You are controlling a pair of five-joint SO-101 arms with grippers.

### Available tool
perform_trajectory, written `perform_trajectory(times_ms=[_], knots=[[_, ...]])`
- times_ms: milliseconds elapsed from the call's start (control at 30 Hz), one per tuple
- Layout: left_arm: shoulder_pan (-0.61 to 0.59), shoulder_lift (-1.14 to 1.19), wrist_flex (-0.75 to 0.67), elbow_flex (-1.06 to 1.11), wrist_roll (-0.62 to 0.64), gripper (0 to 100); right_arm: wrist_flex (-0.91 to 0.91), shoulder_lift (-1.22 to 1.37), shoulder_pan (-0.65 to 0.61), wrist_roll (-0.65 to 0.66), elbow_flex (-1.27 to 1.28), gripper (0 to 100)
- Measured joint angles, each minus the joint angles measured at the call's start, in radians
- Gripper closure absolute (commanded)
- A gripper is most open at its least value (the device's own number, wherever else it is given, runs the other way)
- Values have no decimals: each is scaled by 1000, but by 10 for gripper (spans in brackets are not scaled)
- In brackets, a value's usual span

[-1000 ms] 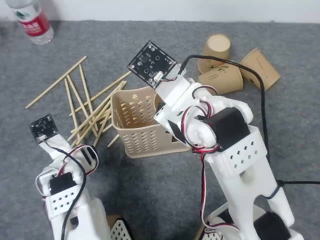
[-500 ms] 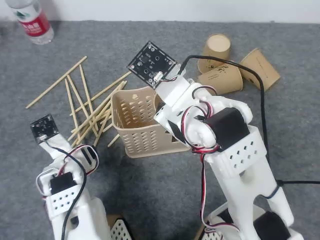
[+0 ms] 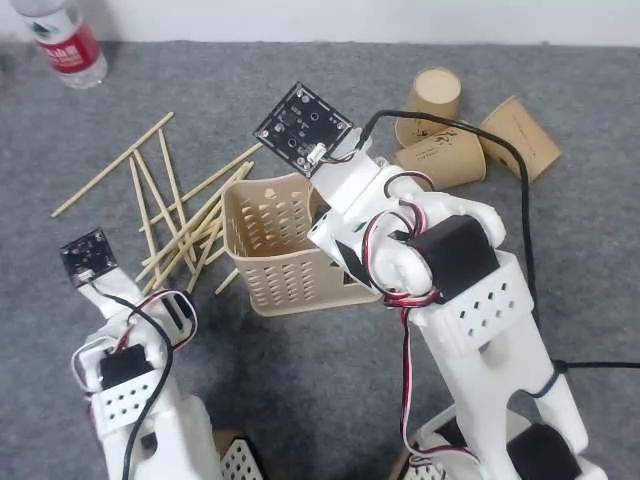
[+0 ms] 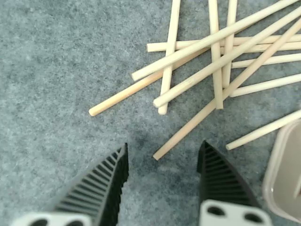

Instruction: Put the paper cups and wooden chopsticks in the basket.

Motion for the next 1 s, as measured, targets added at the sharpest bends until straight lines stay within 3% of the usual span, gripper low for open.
perform_trajectory(times_ms=[1000], knots=[[5,0,-11,0,0,772,0,0,0,0,0,991]])
